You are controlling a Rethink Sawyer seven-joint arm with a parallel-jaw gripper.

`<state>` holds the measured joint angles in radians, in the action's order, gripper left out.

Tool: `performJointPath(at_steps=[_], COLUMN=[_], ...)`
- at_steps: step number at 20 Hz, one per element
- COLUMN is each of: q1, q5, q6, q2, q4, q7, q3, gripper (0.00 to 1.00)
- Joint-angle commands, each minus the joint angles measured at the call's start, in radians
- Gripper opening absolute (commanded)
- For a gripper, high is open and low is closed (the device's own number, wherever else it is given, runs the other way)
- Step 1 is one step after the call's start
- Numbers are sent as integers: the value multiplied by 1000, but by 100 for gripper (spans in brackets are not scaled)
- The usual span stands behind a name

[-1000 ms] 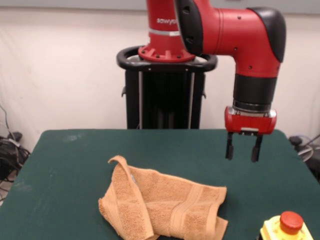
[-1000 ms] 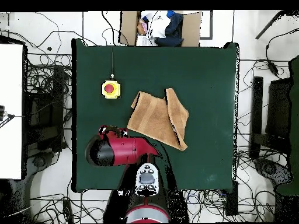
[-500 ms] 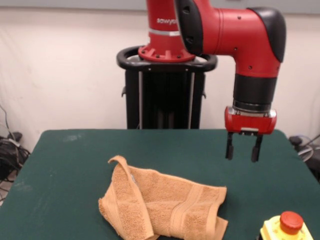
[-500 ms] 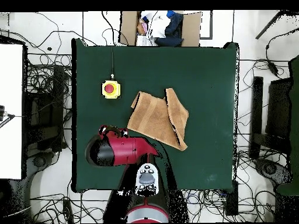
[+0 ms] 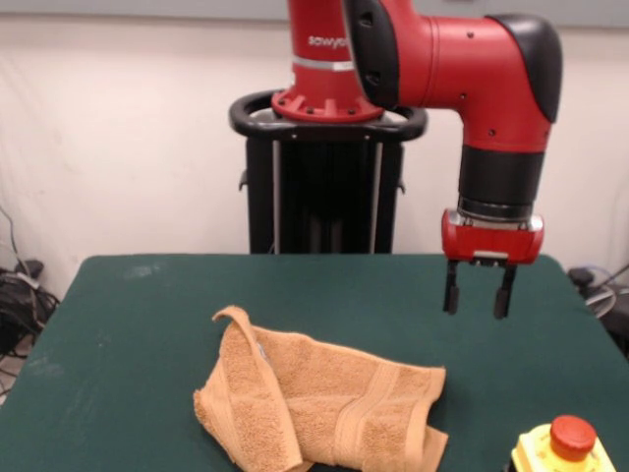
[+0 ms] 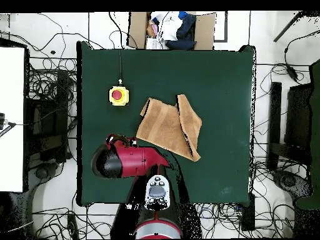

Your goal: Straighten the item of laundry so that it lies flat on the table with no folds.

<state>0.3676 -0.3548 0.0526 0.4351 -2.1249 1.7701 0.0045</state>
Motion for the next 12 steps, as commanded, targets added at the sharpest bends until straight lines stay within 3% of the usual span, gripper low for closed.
performJointPath(at_steps=[1, 9, 12], q1=[-57, -196, -171], q5=[-85, -136, -129], q6=[10, -10, -22], q2=[-42, -39, -40], q4=[119, 175, 169], q7=[236, 243, 246], q3=[17, -120, -71], gripper=[100, 100, 100])
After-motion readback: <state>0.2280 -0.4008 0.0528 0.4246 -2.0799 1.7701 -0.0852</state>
